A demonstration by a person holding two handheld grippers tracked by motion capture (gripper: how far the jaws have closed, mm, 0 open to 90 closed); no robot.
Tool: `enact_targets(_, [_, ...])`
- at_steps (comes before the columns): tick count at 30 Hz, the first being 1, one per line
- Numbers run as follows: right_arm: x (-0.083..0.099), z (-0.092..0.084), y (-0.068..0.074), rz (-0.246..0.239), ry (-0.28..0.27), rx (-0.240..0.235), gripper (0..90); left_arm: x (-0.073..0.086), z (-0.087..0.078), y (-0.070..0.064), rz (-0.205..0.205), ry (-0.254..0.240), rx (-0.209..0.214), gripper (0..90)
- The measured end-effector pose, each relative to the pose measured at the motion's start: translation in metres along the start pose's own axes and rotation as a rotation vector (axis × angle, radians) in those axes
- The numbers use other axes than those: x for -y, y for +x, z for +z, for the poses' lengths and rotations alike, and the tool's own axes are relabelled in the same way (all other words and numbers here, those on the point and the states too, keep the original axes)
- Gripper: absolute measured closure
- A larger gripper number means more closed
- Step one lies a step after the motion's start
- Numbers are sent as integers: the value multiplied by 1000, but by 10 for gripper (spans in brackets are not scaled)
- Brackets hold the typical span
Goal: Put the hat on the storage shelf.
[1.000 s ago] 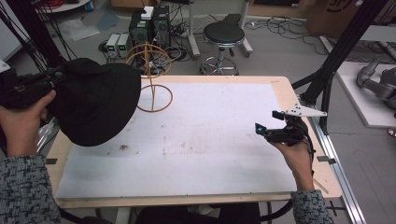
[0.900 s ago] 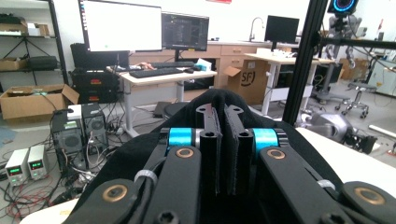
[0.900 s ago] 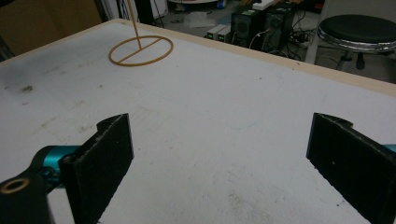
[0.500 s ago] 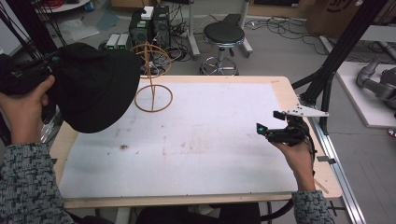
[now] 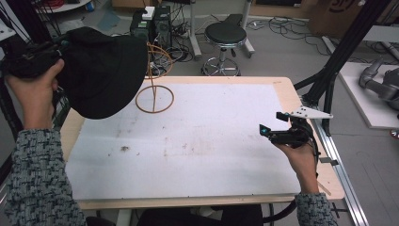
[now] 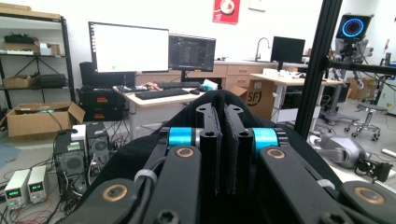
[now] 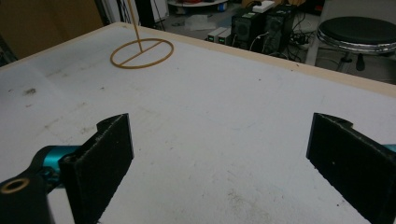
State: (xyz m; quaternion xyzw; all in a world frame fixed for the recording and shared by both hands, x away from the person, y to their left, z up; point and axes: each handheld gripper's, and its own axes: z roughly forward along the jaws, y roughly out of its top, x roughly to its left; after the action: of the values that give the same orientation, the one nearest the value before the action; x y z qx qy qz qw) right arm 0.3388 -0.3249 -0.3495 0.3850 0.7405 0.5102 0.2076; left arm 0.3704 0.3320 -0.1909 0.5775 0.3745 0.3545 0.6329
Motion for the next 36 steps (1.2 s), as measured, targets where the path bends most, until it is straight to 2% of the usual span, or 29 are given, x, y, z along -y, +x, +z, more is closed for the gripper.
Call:
enact_targets(8, [1,-2,-3,6,-4,-1,70,-3,26,-4,14,11,-11,855])
enact_targets(17, [4,3,-4,8,16,-7,70,-5,57,-10,32,30,-22,855])
enact_targets(20, [5,3,-4,4,12,-8,70,-4,68,-14,48,44,-36,855])
enact_targets(23, [5,3,-3,4,19,-13,70,-1,80,-16,58,64,-29,856])
enact_targets(28, [5,4,-2,1,19,-15,70,5,96,-17,50,81,-20,855])
enact_targets(36, [6,4,-2,2,18,-15,70,15,120,-21,63,126,-21,856])
